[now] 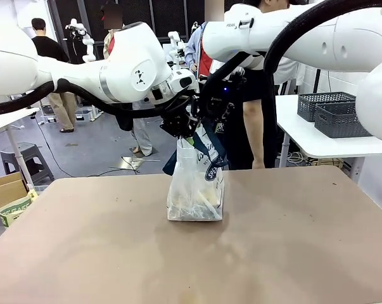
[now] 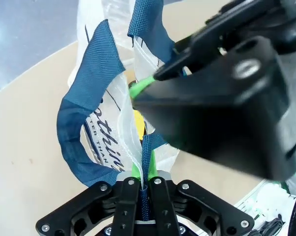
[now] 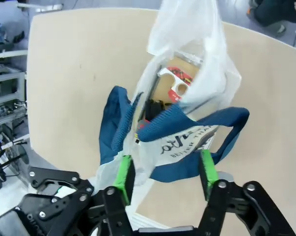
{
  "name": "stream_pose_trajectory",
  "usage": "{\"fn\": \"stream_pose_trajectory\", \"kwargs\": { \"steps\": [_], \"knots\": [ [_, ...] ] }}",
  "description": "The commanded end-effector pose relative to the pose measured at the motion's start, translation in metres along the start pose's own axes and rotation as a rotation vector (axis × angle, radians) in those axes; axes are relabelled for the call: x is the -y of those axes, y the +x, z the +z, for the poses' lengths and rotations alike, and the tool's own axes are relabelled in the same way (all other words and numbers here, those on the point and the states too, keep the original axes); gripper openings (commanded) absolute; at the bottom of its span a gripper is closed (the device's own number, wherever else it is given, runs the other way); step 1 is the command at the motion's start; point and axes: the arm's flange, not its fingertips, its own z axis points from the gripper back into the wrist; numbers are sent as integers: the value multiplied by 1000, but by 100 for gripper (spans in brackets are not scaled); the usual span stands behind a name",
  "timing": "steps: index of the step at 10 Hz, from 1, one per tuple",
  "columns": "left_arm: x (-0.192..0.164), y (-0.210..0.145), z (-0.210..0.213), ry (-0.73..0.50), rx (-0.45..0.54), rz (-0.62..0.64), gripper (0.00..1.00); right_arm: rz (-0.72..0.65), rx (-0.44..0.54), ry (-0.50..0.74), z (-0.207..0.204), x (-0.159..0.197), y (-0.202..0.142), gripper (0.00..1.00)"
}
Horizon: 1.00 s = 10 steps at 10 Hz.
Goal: Transfer purchased items from the store into the shopping bag.
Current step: Move the Reusable shopping bag to the right side of the table.
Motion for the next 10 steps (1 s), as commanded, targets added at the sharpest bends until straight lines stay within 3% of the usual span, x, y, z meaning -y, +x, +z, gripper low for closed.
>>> {"fn": "stream_pose_trajectory", "kwargs": {
  "steps": [1,4,8,10],
  "knots": [
    [-1,0,1,-10,1,7,0,-13,-2,61,-7,23,-20,100],
    [-1,0,1,-10,1,7,0,132,71,173,16,57,-53,100],
    [-1,0,1,-10,1,7,0,333,227,306,52,85,-122,100],
    [-1,0,1,-10,1,7,0,518,158,302,63,97,-150,100]
  ]
}}
